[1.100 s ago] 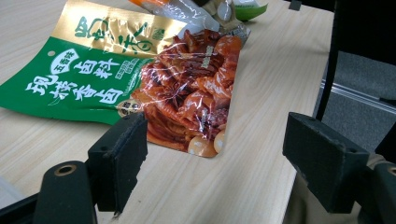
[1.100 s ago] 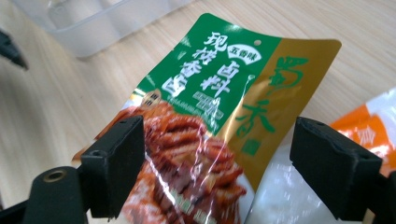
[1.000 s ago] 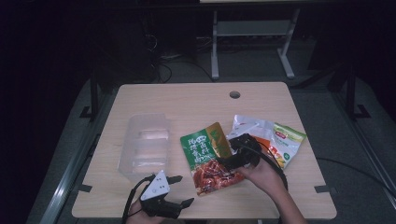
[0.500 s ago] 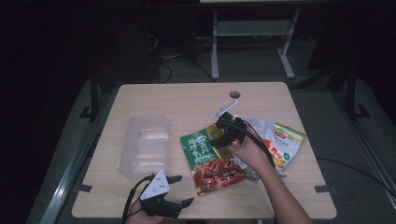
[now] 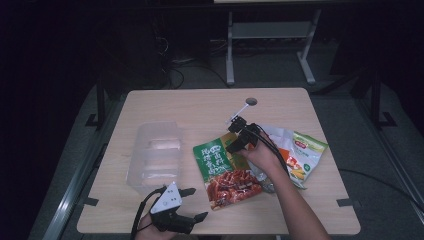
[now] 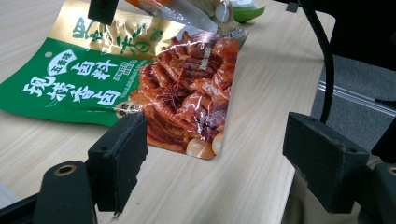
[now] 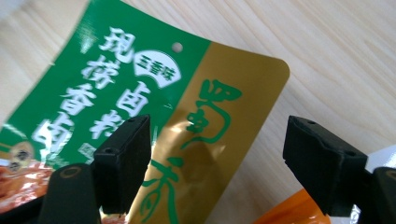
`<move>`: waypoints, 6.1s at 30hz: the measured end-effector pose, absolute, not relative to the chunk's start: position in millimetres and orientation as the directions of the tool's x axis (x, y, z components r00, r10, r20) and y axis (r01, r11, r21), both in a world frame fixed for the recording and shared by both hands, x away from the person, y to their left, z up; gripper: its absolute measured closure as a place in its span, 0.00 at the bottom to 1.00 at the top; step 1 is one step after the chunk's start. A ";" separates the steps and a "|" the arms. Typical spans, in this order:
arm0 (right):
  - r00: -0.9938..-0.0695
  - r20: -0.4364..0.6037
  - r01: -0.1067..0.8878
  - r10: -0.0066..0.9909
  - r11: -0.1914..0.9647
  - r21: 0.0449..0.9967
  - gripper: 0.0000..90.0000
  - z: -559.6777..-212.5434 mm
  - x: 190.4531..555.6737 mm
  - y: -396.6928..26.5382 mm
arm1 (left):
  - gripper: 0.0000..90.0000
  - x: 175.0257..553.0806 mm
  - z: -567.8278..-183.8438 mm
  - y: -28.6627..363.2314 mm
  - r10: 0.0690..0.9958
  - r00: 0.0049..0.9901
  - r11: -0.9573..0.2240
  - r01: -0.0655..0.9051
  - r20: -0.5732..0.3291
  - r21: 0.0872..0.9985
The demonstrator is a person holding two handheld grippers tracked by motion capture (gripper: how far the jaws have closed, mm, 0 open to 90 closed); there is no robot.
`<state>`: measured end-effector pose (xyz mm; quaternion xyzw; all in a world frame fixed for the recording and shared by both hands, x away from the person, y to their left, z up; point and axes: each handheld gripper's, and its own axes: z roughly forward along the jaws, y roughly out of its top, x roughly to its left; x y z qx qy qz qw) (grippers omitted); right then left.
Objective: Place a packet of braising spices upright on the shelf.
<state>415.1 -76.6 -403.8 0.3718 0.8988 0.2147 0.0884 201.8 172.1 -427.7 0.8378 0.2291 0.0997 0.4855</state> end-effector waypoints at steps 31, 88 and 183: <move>-0.720 0.110 0.668 0.685 0.642 0.375 0.88 -427.2 420.4 -76.3 | 0.24 201.0 -428.1 170.3 0.477 0.877 -0.426 0.287 -0.057 0.858; -0.779 0.009 0.394 0.627 0.479 0.784 1.00 -337.0 297.5 -171.3 | 0.33 284.6 -447.4 99.1 0.569 0.738 -0.295 0.595 -0.363 0.748; -0.857 0.175 0.400 0.484 0.413 0.818 0.99 -336.0 308.0 -127.8 | 0.26 229.0 -426.0 164.6 0.471 0.878 -0.440 0.314 -0.081 0.841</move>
